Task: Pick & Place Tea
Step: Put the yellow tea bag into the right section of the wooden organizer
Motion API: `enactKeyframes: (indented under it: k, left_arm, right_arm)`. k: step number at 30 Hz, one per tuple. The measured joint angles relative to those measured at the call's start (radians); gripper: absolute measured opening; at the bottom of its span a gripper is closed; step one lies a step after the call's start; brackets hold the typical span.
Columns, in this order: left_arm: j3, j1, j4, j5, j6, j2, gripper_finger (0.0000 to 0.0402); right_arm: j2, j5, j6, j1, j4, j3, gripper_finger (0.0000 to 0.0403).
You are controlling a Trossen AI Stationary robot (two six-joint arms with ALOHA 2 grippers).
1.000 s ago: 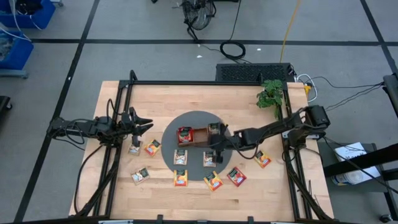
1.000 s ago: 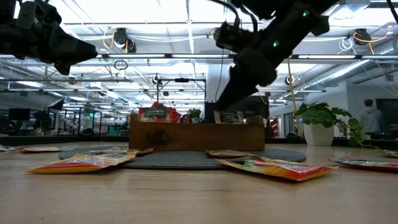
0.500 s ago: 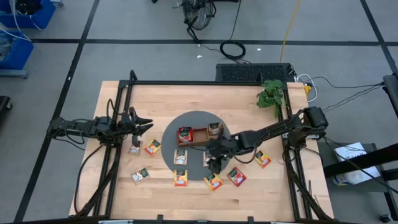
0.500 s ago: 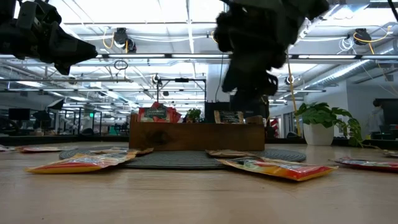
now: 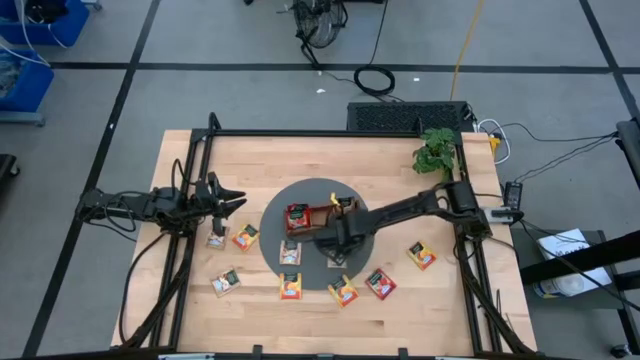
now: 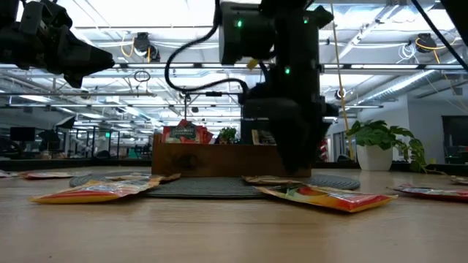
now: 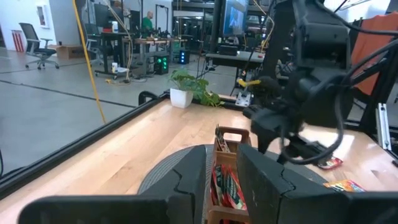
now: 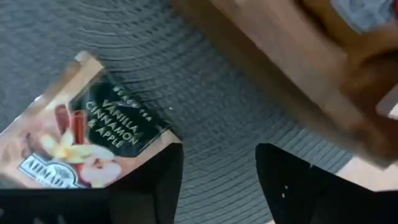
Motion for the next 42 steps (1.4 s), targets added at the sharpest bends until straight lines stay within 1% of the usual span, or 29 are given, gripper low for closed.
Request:
enactKeyframes:
  k: [2,5,9,14,18,23,29,32,35,40,42]
  left_arm:
    - [0.000,0.000,0.000,0.000,0.000,0.000,0.0093]
    - [0.000,0.000,0.000,0.000,0.000,0.000,0.0093]
    - [0.000,0.000,0.000,0.000,0.000,0.000,0.0093]
    - [0.000,0.000,0.000,0.000,0.000,0.000,0.0093]
    - [0.000,0.000,0.000,0.000,0.000,0.000,0.0093]
    - [0.000,0.000,0.000,0.000,0.000,0.000,0.0093]
    - [0.000,0.000,0.000,0.000,0.000,0.000,0.0093]
    - [0.000,0.000,0.000,0.000,0.000,0.000,0.0093]
    - [0.000,0.000,0.000,0.000,0.000,0.000,0.0093]
    - [0.000,0.000,0.000,0.000,0.000,0.000,0.0093]
    - [0.000,0.000,0.001,0.000,0.000,0.000,0.0093]
  right_arm:
    - [0.010,-0.003,0.033,-0.008,0.008,-0.002,0.0180]
    - [0.009,-0.004,0.060,-0.001,0.075,-0.015,0.0176]
    - [0.003,0.025,0.060,0.032,0.172,-0.018,0.0176]
    - [0.003,0.020,0.052,0.059,0.252,-0.018,0.0176]
    - [0.002,0.015,0.045,0.088,0.281,-0.019,0.0176]
    - [0.002,-0.015,0.058,0.116,0.292,-0.019,0.0176]
    - [0.002,0.001,0.038,0.134,0.347,-0.019,0.0199]
    - [0.028,0.012,0.038,0.130,0.355,-0.022,0.0212]
    - [0.064,-0.021,0.038,0.126,0.370,-0.019,0.0218]
    - [0.140,-0.070,0.046,0.119,0.382,-0.018,0.0218]
    - [0.151,-0.080,0.063,0.115,0.385,-0.018,0.0212]
